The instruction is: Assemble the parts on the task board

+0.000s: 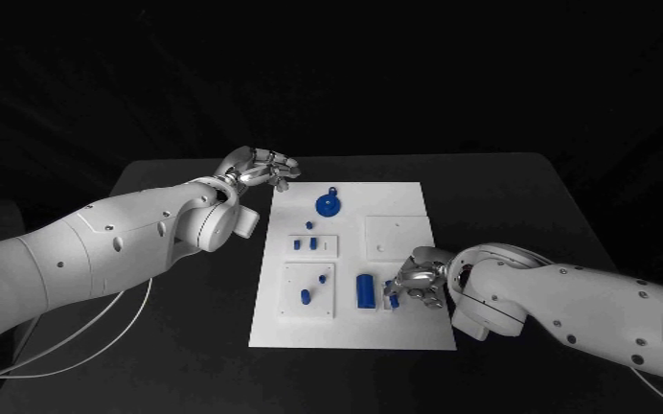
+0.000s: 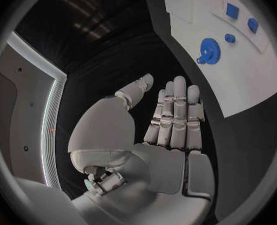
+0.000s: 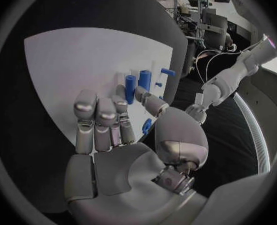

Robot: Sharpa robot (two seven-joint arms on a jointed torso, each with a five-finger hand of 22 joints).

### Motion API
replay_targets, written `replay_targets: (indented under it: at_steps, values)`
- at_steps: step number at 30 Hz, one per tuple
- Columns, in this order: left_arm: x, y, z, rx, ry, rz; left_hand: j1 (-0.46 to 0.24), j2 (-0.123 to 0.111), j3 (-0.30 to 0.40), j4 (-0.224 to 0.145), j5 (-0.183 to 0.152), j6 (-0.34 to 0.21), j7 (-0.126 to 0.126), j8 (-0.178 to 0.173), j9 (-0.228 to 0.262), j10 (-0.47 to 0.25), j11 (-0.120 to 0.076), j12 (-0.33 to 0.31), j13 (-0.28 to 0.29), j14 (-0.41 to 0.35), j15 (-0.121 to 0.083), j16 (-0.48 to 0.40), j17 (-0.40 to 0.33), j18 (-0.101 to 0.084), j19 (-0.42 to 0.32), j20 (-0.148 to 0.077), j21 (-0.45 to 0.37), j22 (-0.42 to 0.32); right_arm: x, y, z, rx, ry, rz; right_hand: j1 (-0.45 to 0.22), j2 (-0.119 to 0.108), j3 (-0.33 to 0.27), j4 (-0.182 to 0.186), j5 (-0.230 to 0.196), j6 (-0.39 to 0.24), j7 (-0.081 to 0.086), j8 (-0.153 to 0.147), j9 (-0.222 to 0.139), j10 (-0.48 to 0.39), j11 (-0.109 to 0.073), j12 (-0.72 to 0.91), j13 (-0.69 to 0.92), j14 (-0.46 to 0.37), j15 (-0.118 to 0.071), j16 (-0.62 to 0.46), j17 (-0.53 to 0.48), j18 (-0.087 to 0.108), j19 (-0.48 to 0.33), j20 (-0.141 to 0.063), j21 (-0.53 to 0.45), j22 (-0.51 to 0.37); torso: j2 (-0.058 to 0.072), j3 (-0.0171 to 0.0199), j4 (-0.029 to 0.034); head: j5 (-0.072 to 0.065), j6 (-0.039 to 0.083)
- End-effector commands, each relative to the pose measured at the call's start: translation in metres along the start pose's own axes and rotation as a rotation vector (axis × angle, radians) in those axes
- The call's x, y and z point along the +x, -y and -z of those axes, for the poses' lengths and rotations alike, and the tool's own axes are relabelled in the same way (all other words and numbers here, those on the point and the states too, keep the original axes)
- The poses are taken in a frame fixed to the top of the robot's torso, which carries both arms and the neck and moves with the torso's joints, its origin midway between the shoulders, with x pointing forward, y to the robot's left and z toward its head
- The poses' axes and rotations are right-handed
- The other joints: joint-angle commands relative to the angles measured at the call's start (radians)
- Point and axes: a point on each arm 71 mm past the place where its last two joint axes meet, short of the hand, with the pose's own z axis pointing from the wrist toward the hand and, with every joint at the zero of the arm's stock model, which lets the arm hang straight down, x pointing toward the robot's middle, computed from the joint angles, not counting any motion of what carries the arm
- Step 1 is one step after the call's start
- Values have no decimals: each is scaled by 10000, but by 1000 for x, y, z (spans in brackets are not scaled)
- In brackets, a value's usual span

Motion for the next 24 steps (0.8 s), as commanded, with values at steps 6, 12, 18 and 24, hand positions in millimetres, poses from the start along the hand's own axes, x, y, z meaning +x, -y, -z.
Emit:
replay_targets:
  at_steps: [6,12,18,24]
  values:
    - [2,1,0,56,-129,85,-95,-22,-8,58,-54,-14,52,39,-12,-82,-12,39,-4,26,22,-42,14,65,-51,-17,-44,13,3,0,-1,22,-62,228,-150,-62,-52,-1,13,66,18,-59,-2,67,-12,28,18,-5,-78,60,20,758,-16,-25,63,155,0,-6,2,19,-23]
    - [1,1,0,47,-125,84,-96,-23,-10,59,-55,-16,53,41,-14,-84,-12,39,-4,26,23,-45,18,65,-51,-17,-46,16,4,0,-2,17,-97,300,-236,-168,-148,-58,13,56,23,-71,-8,55,-7,26,28,-7,-75,57,25,758,-16,-39,71,151,-3,-9,-1,38,-48]
    - [1,1,0,44,-134,86,-98,-24,-10,62,-55,-18,53,42,-16,-86,-11,39,-4,26,23,-48,23,65,-51,-17,-48,18,6,-1,-2,2,-137,319,-281,-222,-224,-102,12,53,24,-75,-10,50,-6,26,35,-6,-73,53,27,758,-17,-47,73,148,-3,-10,3,46,-61]
    - [1,1,0,39,-122,83,-105,-23,-13,69,-56,-19,54,44,-19,-88,-10,40,-5,27,24,-51,28,64,-51,-16,-51,21,7,-1,-3,0,-189,292,-415,-359,-413,-126,12,45,29,-85,-14,41,-2,22,44,-3,-70,45,28,758,-14,-53,75,138,-2,-8,-1,54,-57]
